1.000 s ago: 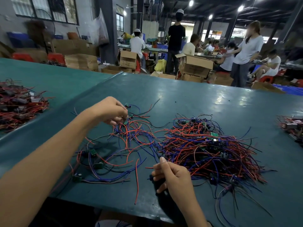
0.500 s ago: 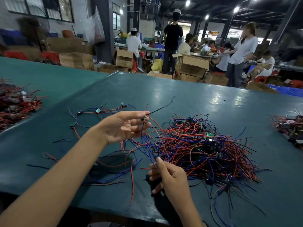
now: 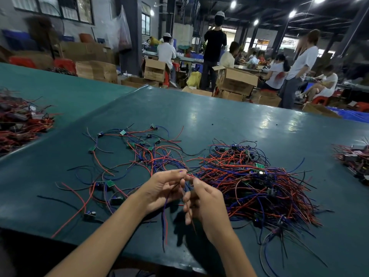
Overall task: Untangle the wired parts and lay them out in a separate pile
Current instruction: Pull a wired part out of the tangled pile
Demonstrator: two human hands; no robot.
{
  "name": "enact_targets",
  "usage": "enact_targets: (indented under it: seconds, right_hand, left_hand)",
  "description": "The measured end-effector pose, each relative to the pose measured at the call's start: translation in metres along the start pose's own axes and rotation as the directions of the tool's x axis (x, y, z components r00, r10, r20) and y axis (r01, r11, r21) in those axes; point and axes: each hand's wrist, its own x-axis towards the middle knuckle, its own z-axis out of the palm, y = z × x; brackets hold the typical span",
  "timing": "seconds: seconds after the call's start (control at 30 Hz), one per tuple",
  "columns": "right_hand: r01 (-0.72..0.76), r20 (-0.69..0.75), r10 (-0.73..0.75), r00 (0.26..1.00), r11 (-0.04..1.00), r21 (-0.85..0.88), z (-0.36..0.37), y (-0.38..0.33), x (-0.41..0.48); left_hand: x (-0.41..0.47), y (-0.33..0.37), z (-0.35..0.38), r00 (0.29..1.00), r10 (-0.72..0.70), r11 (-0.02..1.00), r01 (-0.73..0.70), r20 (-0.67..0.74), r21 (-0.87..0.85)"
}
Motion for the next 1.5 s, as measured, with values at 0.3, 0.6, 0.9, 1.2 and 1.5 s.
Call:
enact_targets:
  seconds: [0.3,0.6,0.9,1.2,1.5]
  right_hand:
    - [0.198,-0.069,-0.351,0.934,0.668,-0.717,0.027,-0.029,0.049]
    - [0.203,0.110,-0.196,0.974,0.559,-0.804,-0.005,-0.054,0.075]
    - [0.145,-0.078,-0.245,0.966,0.770,-0.622,-0.010,-0.079,0.099]
    - [-0.247,-0.086,0.244,0.966,0.968,-0.037,-0.008,-0.091,0.120]
    - [-0.338,0.021,0.338,0.941,0.934,0.116,-0.001,-0.104,0.123]
  left_hand:
    - [0.000,-0.008,0.001,0.988,0.150,0.988,-0.151,0.022,0.037]
    - [-0.006,-0.006,0.004,0.985,0.170,0.980,-0.167,-0.014,0.103]
    - [-0.006,-0.002,0.004,0.994,0.112,0.994,-0.112,-0.012,0.019]
    - [-0.006,-0.003,0.004,0.990,0.138,0.989,-0.136,-0.025,0.061]
    - [-0.005,-0.005,0.004,0.984,0.171,0.981,-0.167,-0.039,0.095]
